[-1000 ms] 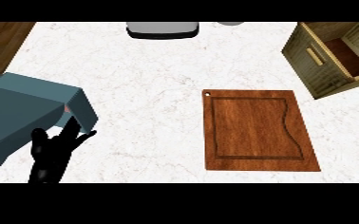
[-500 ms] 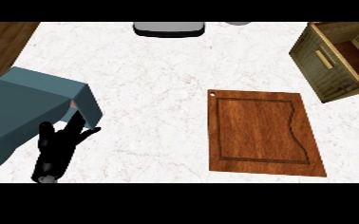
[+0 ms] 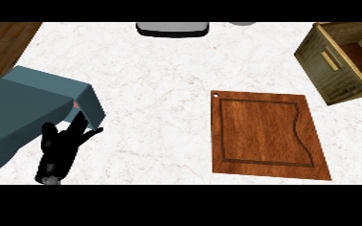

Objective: Pick the lemon from the cutting board and place it in the basket

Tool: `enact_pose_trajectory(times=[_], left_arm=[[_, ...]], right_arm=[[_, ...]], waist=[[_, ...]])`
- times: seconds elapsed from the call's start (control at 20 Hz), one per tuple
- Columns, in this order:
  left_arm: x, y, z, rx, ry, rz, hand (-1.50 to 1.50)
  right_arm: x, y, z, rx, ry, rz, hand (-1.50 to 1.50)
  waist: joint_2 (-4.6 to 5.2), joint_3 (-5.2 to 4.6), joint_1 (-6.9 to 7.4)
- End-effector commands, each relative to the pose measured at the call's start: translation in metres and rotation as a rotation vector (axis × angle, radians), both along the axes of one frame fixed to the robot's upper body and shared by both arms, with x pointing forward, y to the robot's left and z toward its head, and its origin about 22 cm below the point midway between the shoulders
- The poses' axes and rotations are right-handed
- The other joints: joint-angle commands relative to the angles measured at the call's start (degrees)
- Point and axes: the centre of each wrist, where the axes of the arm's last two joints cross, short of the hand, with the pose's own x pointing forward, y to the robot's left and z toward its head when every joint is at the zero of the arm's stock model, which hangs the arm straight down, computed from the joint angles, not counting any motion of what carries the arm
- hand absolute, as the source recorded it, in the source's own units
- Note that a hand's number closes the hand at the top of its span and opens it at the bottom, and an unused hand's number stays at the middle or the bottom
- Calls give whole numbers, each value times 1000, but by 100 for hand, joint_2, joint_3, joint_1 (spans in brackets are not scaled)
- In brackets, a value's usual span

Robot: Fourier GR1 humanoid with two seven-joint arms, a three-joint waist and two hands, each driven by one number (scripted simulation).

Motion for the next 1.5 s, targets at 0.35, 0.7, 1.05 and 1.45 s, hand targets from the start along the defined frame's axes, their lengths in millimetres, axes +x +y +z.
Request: enact_pose_trajectory(times=[0.35,0.7,1.05,1.45], left_arm=[[-16,-10,-24,1,121,-5,0],[-22,9,-17,0,117,-16,0],[-4,6,-10,10,118,2,0],[-10,7,-20,12,104,-21,0]], right_arm=[[37,-25,-66,160,16,-22,150],[29,-46,-78,-32,53,-206,150],[11,-77,-82,-165,42,-113,-150],[-3,-98,-61,-24,-58,-161,-150]], waist=[[65,-49,12],[84,-48,84],[99,-38,49],[110,-40,97]])
